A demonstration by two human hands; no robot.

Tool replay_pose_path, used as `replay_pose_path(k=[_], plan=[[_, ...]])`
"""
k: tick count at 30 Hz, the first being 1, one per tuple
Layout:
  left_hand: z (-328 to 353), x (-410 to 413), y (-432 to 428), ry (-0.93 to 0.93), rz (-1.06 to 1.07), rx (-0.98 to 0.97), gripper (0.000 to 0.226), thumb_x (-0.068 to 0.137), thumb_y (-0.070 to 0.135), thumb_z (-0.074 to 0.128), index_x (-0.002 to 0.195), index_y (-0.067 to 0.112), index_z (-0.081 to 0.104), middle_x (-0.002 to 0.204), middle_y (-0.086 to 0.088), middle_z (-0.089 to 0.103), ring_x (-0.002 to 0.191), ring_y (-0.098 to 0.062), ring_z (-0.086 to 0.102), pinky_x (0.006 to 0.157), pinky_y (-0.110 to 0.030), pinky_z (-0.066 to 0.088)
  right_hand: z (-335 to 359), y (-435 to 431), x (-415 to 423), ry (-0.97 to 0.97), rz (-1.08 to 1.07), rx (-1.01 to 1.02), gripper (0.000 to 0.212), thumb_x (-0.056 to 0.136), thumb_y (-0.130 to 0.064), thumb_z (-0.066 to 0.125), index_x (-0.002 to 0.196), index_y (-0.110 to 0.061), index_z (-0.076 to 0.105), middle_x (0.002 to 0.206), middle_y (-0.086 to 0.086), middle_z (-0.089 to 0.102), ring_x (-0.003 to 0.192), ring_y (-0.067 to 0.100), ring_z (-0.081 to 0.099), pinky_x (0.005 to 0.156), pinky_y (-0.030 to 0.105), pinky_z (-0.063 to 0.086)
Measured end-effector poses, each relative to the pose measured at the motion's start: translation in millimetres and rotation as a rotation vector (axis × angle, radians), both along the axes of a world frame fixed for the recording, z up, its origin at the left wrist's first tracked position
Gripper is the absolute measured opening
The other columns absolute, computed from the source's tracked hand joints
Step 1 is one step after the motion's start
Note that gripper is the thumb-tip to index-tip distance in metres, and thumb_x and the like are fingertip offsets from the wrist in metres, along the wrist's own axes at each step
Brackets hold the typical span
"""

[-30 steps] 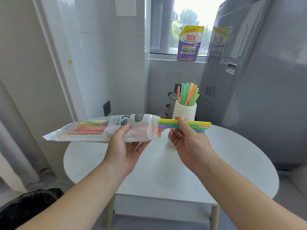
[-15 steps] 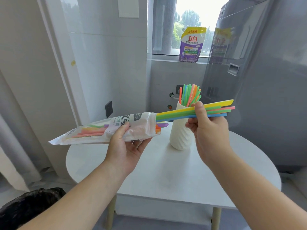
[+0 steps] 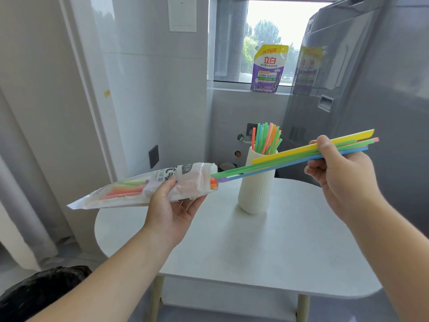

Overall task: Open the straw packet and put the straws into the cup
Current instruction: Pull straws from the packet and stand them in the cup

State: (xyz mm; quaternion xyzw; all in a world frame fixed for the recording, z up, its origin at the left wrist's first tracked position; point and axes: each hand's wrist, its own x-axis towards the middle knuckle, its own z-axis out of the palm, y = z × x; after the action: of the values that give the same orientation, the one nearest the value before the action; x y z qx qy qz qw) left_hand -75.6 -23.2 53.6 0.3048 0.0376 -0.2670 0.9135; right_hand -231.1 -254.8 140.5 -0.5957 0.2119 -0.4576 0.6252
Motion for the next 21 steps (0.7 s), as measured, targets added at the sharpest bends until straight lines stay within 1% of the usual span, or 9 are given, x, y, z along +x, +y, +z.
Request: replay_pose_path(k=[4,7,9,13,14,16,18,21], plan=[[0,-2,-3,0.011,0.001,0.001,0.039,0.099,0.022,0.063,0.136,0.007,0.062,0.114,-0.018,0.079,0.101,-0.033,0.078,0.065,-0.041,0.066,4,-1,-5,-0.01,-0.009,-0.012,0.019,0.097,-0.028,0.065,0.089,-0.013,0.072,0.066,0.001,0.063,0.054,0.007,0.061,0.06,0.023,0.057],[0,-1,-2,0.005,0.004,0.008,0.039,0.099,0.021,0.064,0.136,0.007,0.061,0.114,-0.018,0.079,0.099,-0.033,0.078,0.064,-0.04,0.065,10,-7,-12,-0.033,-0.032,-0.011,0.019,0.097,-0.029,0.064,0.086,-0.015,0.073,0.056,-0.005,0.063,0.053,0.006,0.061,0.059,0.021,0.056],[-1,0,-2,0.003,0.011,0.014,0.041,0.098,0.02,0.065,0.137,0.007,0.06,0.114,-0.018,0.079,0.098,-0.032,0.079,0.063,-0.04,0.065,12,-11,-16,-0.043,-0.059,-0.01,0.019,0.097,-0.029,0.064,0.085,-0.017,0.072,0.054,-0.008,0.064,0.053,0.006,0.061,0.059,0.02,0.056],[-3,1,-4,0.0,0.013,0.025,0.042,0.098,0.02,0.065,0.138,0.007,0.06,0.113,-0.018,0.079,0.098,-0.032,0.079,0.063,-0.04,0.065,13,-16,-19,-0.045,-0.119,-0.028,0.018,0.096,-0.031,0.065,0.086,-0.018,0.071,0.059,-0.008,0.066,0.054,0.006,0.063,0.06,0.021,0.057],[-3,1,-4,-0.002,0.013,0.028,0.041,0.098,0.021,0.065,0.137,0.007,0.061,0.113,-0.017,0.079,0.097,-0.032,0.079,0.063,-0.04,0.065,12,-17,-18,-0.043,-0.143,-0.044,0.017,0.096,-0.032,0.066,0.086,-0.018,0.071,0.061,-0.007,0.066,0.054,0.006,0.064,0.06,0.02,0.057],[-4,1,-6,-0.003,0.011,0.032,0.04,0.098,0.021,0.065,0.136,0.008,0.061,0.11,-0.017,0.08,0.096,-0.031,0.079,0.063,-0.04,0.065,10,-17,-18,-0.041,-0.2,-0.099,0.017,0.096,-0.034,0.065,0.088,-0.019,0.07,0.058,-0.009,0.068,0.053,0.006,0.066,0.058,0.019,0.056],[-4,0,-7,-0.006,0.002,0.039,0.039,0.098,0.021,0.065,0.135,0.007,0.062,0.109,-0.017,0.08,0.096,-0.031,0.079,0.063,-0.04,0.065,8,-16,-18,-0.052,-0.262,-0.16,0.02,0.095,-0.037,0.064,0.094,-0.018,0.07,0.056,-0.013,0.068,0.051,0.006,0.066,0.057,0.017,0.056],[-5,-1,-9,-0.014,-0.018,0.056,0.04,0.099,0.021,0.063,0.136,0.005,0.062,0.117,-0.018,0.078,0.103,-0.031,0.077,0.064,-0.039,0.065,6,-14,-18,-0.085,-0.321,-0.224,0.024,0.093,-0.045,0.064,0.1,-0.022,0.07,0.061,-0.018,0.07,0.052,0.005,0.068,0.059,0.017,0.057]])
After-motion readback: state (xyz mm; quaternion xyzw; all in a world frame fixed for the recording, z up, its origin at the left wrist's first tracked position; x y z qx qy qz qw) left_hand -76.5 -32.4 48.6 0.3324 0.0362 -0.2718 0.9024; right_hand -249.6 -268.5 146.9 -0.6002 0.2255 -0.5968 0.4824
